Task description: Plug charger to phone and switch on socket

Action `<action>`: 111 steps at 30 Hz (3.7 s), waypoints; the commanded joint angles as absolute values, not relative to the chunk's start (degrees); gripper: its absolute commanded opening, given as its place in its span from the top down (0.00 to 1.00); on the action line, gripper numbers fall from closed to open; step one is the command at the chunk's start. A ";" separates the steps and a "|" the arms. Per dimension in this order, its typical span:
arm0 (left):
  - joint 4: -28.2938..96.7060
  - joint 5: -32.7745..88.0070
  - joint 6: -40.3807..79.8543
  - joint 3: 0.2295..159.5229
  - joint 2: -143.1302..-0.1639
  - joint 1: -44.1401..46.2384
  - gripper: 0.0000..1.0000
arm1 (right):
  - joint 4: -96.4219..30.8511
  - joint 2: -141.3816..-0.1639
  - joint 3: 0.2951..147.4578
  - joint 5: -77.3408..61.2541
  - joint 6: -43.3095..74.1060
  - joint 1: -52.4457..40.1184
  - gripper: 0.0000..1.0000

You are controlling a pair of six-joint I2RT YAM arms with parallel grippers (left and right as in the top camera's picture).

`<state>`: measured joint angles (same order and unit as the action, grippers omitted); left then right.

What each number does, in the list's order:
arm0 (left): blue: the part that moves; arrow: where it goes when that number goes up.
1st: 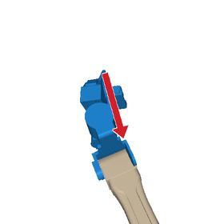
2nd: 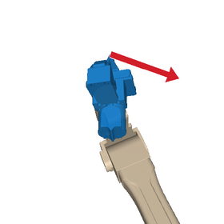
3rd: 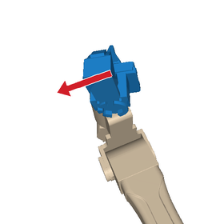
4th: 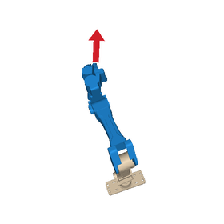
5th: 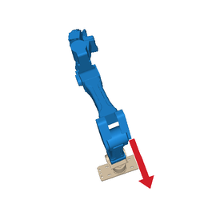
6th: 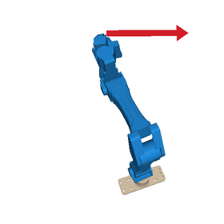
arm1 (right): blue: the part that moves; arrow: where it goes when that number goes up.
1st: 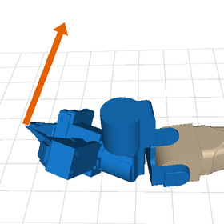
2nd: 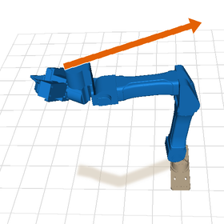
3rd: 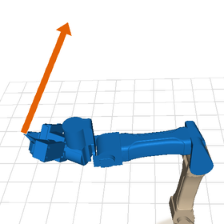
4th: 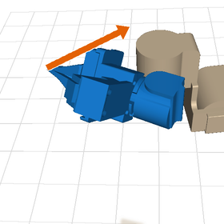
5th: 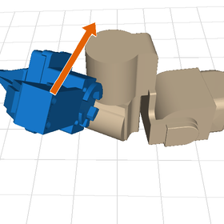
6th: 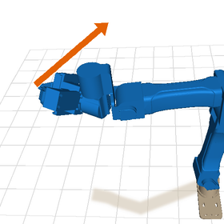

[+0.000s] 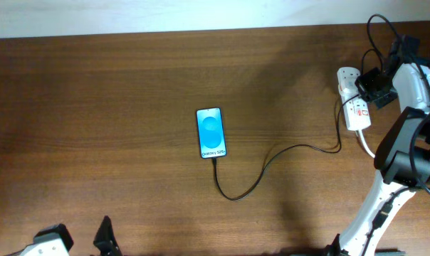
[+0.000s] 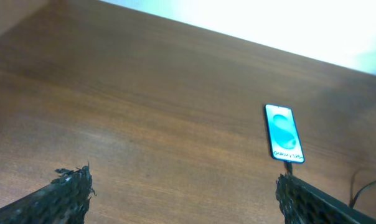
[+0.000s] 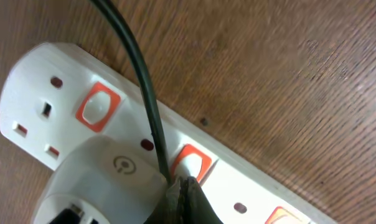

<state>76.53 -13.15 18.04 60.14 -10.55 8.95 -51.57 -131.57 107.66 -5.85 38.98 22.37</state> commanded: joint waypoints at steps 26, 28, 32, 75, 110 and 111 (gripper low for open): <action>76.84 -13.98 18.61 60.40 -0.38 8.67 0.01 | -69.19 -136.86 124.29 -6.94 36.93 24.67 0.96; 76.86 -13.96 18.63 60.40 -0.38 8.67 0.01 | -69.19 -137.47 124.29 -7.16 36.95 24.67 0.96; 76.86 -13.98 18.61 60.40 -0.38 8.67 0.01 | -67.85 -138.41 124.29 -7.53 36.91 23.66 0.96; 58.85 -13.76 18.85 55.07 -0.38 3.79 0.01 | -62.89 -82.70 126.82 7.03 36.01 22.15 0.90; 5.23 -2.52 11.88 0.86 -0.40 3.86 0.01 | -56.53 -56.69 114.63 -13.58 36.53 17.30 0.67; 5.23 -2.52 11.88 0.86 -0.40 3.86 0.01 | -55.00 -54.50 111.94 -13.61 37.76 15.42 0.65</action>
